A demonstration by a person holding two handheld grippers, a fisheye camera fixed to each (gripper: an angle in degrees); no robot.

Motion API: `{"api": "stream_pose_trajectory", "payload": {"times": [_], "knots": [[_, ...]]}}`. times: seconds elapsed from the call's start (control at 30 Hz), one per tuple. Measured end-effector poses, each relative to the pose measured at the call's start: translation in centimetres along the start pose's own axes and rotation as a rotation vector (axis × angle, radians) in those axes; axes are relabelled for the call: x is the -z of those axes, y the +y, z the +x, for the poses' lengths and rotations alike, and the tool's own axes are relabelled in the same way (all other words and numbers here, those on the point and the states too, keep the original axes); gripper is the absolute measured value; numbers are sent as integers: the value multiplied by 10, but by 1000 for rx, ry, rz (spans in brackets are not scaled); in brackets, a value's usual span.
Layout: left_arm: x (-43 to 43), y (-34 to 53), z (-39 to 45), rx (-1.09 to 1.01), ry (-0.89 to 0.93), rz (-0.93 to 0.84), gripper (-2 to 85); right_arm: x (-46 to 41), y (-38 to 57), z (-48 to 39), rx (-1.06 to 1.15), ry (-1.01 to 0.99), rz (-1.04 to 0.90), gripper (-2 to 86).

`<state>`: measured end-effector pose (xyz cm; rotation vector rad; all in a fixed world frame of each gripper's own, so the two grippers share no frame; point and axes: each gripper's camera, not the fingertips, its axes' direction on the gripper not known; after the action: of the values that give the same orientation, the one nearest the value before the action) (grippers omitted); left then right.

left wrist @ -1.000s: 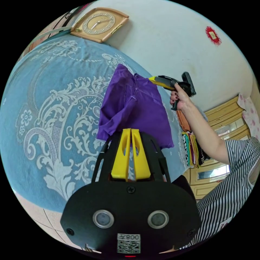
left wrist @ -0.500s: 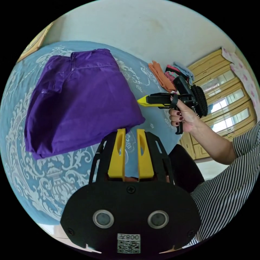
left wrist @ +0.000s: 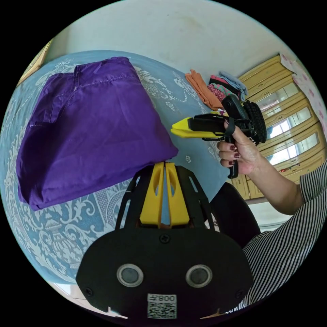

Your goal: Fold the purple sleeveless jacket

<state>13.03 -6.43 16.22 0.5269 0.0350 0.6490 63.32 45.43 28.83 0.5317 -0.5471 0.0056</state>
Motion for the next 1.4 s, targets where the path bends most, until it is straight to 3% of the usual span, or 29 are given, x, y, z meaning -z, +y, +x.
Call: {"api": "stream_pose_trajectory", "payload": {"times": [0.27,0.63,0.73,0.97,1.17,1.4], "knots": [[18,7,0,-26,-2,-6,4,-22,18,46,-106,-178,-59,96],[100,34,-46,63,113,58,11,-27,40,70,-151,-290,-34,43],[142,63,-84,206,178,135,21,-23,45,65,-137,-279,-25,35],[197,147,-195,664,526,393,115,-12,58,49,-96,-316,7,27],[223,161,-237,779,672,547,144,-1,71,43,-81,-324,27,26],[248,163,-258,851,741,560,150,7,82,39,-71,-352,40,24]]}}
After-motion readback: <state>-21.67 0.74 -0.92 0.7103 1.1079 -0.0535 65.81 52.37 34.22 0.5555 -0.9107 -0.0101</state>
